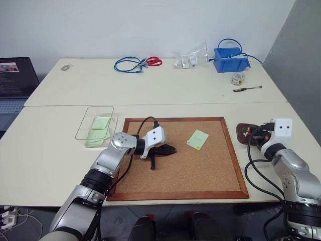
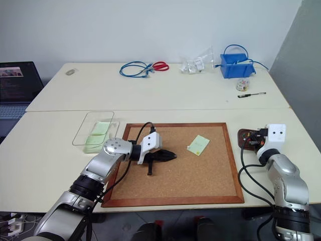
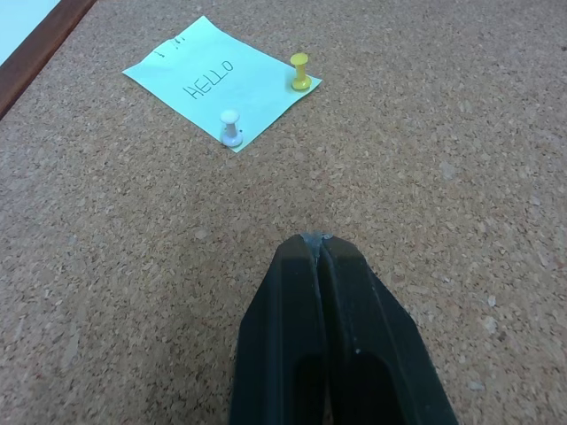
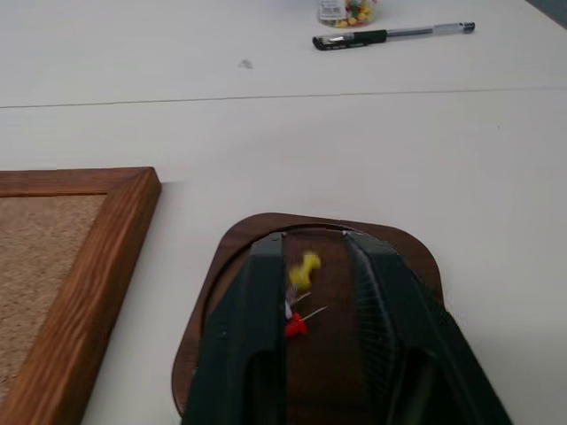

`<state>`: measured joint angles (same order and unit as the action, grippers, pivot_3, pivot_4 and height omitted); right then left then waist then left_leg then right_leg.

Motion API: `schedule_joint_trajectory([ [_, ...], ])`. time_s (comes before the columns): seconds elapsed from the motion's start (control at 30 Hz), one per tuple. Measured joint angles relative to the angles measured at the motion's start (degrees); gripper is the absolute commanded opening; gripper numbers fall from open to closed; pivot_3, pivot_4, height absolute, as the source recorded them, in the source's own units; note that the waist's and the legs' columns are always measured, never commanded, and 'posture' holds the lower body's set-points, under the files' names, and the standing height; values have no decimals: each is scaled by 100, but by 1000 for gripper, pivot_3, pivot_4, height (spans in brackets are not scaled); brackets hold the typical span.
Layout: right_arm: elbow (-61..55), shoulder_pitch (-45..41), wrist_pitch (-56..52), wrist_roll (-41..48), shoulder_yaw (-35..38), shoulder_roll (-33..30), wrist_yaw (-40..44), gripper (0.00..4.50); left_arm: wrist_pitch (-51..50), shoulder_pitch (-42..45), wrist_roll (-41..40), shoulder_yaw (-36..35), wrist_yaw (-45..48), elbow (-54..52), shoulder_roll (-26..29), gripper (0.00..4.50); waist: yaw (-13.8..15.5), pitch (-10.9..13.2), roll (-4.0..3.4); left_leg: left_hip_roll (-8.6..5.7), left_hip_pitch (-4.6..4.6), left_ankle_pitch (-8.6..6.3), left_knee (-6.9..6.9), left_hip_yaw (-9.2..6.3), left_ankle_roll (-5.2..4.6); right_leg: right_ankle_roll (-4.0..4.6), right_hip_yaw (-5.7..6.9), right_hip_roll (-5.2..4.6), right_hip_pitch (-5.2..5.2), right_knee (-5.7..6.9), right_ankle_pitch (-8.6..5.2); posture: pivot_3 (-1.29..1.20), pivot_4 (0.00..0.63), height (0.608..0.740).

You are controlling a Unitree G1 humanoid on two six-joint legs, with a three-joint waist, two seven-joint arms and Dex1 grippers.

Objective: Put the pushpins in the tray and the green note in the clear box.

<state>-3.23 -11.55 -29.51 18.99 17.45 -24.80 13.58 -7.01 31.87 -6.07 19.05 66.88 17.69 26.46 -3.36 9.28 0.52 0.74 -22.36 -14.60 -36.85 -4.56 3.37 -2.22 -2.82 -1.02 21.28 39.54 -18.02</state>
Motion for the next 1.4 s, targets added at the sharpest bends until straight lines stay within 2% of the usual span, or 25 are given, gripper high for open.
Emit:
schedule_joint_trajectory([
  [0.23, 29, 71, 7, -4, 88, -14, 0, 3203, 8, -12, 0, 0, 1, -7, 1, 0, 2, 0, 0, 0, 0, 0, 0, -1, 0, 0, 1, 0, 0, 0, 0, 0, 150, 740],
  [0.3, -146, 197, 26, 5, 68, -63, 140, 3203, 8, -11, 0, 0, 5, -8, 3, 0, 4, -1, -1, 0, 0, 0, 1, 0, 0, 0, 0, 0, 0, 0, 0, 0, 150, 740],
  [0.4, -835, 407, 71, 189, -223, -349, 867, 3203, 8, -8, 0, -1, 16, 1, 26, 0, -10, -1, -3, 3, 1, 0, 1, -1, -1, -1, -1, 4, -1, -2, 0, 0, 150, 740],
  [0.47, -1294, 513, 126, 330, -613, -697, 1573, 3203, 7, 5, 0, 7, 28, 13, 24, 0, -8, -1, -3, 3, 1, 0, 0, -3, -1, -1, 1, 6, -4, -6, -1, 0, 150, 740],
  [0.63, -1695, 320, -114, 839, -1377, -839, 2643, 3203, 7, 76, 0, 24, 121, 98, 26, 0, -9, -3, 3, 5, 2, -1, -2, -8, -1, -1, 8, 8, -12, -14, -1, 0, 150, 740],
  [0.9, -1159, -260, -157, 807, -2220, -548, 3077, 3203, 0, 60, -1, 39, 133, 64, 11, 0, 16, -3, 5, 4, -2, -1, -2, -12, -1, -1, 13, 5, -11, -19, -1, 0, 150, 740],
  [1.4, -78, -115, 803, 34, -2560, -587, 3550, 3203, -85, -77, -1, 31, 137, -201, 135, 0, 7, -3, 4, 5, -1, -1, -1, -12, -1, -1, 14, 6, -10, -18, -1, 0, 150, 740],
])
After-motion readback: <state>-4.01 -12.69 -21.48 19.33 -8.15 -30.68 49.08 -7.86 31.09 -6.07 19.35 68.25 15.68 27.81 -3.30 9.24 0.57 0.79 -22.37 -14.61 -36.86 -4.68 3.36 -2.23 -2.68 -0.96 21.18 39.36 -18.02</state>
